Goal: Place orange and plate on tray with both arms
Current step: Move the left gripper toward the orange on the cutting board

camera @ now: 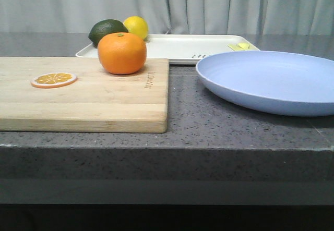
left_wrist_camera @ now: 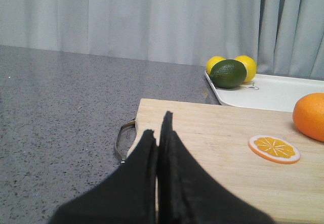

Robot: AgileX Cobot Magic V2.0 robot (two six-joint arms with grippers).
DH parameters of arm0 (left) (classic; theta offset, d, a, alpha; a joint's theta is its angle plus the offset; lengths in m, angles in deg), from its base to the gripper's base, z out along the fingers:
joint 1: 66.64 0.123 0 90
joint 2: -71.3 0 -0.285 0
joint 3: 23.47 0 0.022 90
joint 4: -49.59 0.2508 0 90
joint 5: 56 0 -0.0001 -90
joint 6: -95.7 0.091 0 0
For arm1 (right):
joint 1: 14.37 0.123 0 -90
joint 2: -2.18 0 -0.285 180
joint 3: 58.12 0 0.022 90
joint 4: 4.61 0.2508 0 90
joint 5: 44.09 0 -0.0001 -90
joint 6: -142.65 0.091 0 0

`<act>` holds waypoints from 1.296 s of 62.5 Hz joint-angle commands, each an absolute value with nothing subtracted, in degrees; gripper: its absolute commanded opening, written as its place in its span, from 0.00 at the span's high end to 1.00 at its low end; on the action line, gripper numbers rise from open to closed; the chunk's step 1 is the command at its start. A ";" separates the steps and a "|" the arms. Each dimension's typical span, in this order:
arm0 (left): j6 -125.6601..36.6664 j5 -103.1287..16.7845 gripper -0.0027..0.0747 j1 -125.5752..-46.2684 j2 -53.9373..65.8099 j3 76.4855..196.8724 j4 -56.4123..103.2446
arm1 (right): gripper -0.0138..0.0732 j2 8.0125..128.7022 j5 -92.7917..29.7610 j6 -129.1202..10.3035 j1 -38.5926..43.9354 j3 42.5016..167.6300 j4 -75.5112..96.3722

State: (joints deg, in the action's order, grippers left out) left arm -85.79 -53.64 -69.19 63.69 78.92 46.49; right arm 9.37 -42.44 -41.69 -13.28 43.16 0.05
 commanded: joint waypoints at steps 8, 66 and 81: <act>-85.79 -58.27 0.99 -69.13 64.89 77.39 45.93 | 0.92 8.36 -47.49 -41.82 -13.64 44.51 -0.80; -85.79 -59.85 0.99 -69.13 64.56 82.57 45.93 | 0.92 8.36 -47.83 -41.96 -13.58 49.51 -0.85; -85.79 -47.93 0.99 -69.13 62.40 98.78 45.93 | 0.92 12.88 -36.11 -41.96 -13.58 63.71 -0.90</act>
